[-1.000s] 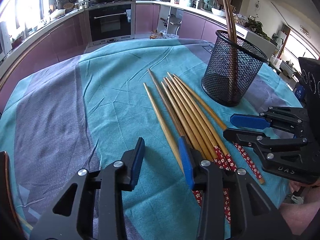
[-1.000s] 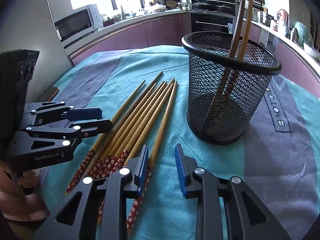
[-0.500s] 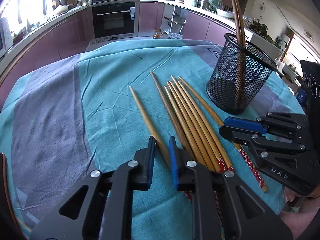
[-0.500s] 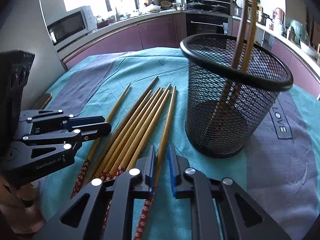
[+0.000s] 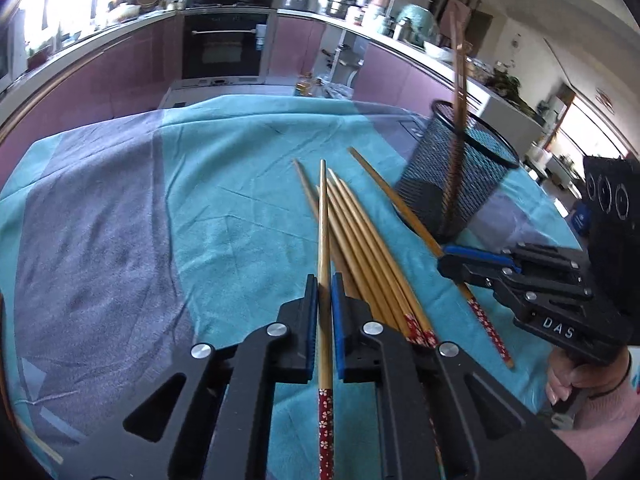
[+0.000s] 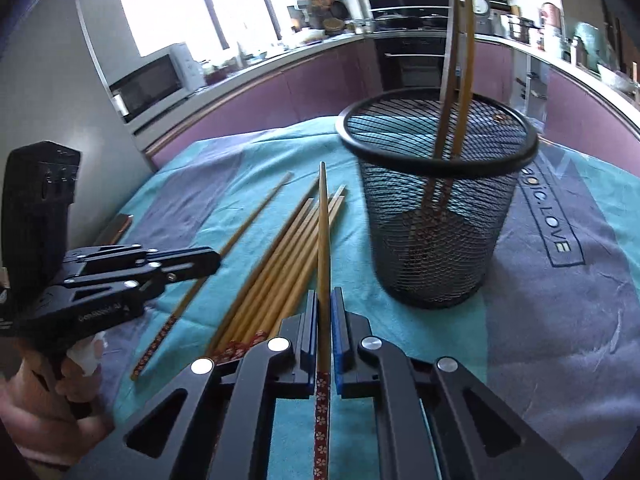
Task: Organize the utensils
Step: 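Grasp another wooden chopstick from the row with the right gripper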
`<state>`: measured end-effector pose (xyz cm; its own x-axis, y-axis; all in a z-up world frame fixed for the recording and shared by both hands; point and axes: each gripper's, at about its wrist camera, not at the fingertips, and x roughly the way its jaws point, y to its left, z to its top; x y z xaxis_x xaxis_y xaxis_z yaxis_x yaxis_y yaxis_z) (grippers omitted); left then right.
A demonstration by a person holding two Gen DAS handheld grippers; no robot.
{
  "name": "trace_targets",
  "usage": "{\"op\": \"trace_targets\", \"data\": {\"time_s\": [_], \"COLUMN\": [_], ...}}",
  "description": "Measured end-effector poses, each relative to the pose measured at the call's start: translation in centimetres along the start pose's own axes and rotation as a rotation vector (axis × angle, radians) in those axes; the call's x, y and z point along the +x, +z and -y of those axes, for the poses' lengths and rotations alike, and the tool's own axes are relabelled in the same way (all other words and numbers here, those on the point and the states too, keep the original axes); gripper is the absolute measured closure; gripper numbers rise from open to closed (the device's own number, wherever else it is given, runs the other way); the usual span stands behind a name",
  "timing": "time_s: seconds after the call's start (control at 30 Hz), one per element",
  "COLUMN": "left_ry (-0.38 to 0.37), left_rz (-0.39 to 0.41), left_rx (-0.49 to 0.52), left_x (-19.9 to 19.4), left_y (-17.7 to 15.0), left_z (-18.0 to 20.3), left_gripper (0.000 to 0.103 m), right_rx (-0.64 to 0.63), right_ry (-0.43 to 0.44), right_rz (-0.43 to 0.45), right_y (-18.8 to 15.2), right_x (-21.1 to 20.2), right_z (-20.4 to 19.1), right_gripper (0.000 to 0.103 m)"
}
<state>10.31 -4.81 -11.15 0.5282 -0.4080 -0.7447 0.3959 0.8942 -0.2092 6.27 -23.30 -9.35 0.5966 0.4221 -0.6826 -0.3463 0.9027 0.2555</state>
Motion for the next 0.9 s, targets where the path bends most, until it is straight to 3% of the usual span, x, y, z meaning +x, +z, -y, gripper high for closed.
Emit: {"op": "trace_targets", "data": {"time_s": [0.43,0.63,0.77,0.9], "left_ry": [0.022,0.001,0.017,0.042], "left_rz": [-0.074,-0.091,-0.098,-0.093], "left_rx": [0.072,0.086,0.114,0.118], "left_x": [1.9,2.6,3.0,3.0], "left_y": [-0.3,0.2,0.5,0.5], "left_z": [1.1,0.9,1.3,1.4], "left_gripper": [0.094,0.087,0.087,0.095], "right_rx": [-0.086,-0.096,-0.1,-0.084], "right_ry": [-0.037,-0.047,-0.044,-0.03], "right_rz": [-0.096,-0.108,-0.106,-0.079], "right_y": [0.4,1.1,1.4,1.2], "right_x": [2.3,3.5,3.8,3.0], "right_z": [-1.5,-1.7,-1.5,-1.0], "right_gripper": [0.096,0.094,0.095,0.097]}}
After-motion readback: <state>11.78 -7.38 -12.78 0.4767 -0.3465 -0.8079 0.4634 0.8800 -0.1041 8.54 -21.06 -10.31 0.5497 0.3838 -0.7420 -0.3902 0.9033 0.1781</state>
